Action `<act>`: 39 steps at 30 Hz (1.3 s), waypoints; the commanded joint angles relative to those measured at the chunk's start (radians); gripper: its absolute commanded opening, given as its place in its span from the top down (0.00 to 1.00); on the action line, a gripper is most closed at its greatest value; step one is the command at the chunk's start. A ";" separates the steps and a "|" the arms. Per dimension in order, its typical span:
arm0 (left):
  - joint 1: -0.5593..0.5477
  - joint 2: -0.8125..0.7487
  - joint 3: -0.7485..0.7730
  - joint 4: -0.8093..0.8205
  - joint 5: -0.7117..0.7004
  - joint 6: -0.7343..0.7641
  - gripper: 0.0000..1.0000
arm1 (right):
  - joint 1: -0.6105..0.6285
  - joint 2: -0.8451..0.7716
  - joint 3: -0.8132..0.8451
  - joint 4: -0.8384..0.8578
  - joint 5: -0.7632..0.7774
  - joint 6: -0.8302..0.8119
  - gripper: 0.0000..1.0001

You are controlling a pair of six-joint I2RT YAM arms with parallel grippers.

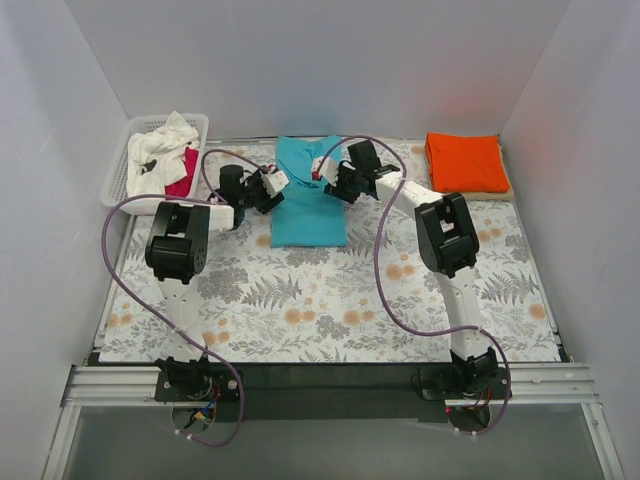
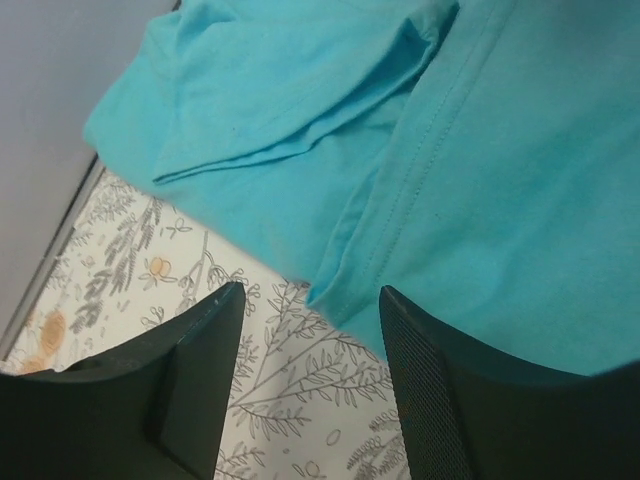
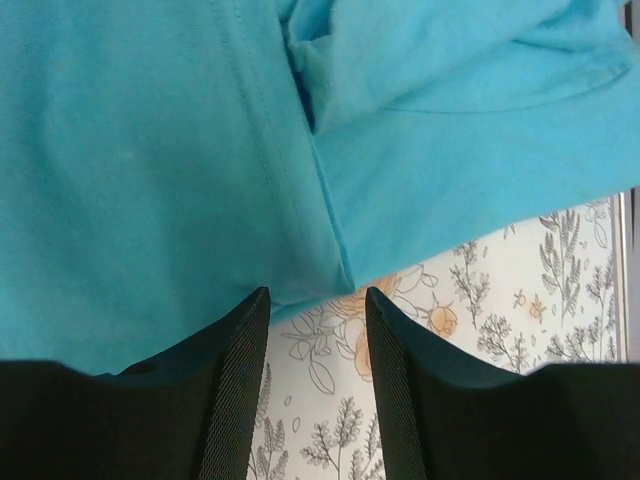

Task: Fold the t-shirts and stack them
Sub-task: Fold the tshirt

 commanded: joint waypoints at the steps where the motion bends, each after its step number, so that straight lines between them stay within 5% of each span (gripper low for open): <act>1: 0.009 -0.126 0.019 -0.101 0.016 -0.092 0.47 | -0.013 -0.135 0.000 0.030 0.009 0.062 0.56; 6: 0.048 -0.284 -0.004 -0.264 0.177 -0.229 0.48 | -0.016 -0.293 -0.061 -0.067 -0.069 0.096 0.56; 12: 0.057 -0.500 -0.273 -0.417 0.333 -0.001 0.53 | 0.013 -0.463 -0.304 -0.133 -0.154 -0.037 0.55; 14: 0.049 -0.534 -0.330 -0.423 0.335 0.076 0.54 | 0.036 -0.486 -0.403 -0.131 -0.142 -0.053 0.45; 17: 0.035 -0.537 -0.396 -0.419 0.328 0.146 0.54 | 0.068 -0.517 -0.501 -0.110 -0.129 -0.068 0.39; 39: -0.003 -0.398 -0.482 -0.272 0.243 0.277 0.60 | 0.146 -0.456 -0.630 0.011 -0.094 -0.120 0.55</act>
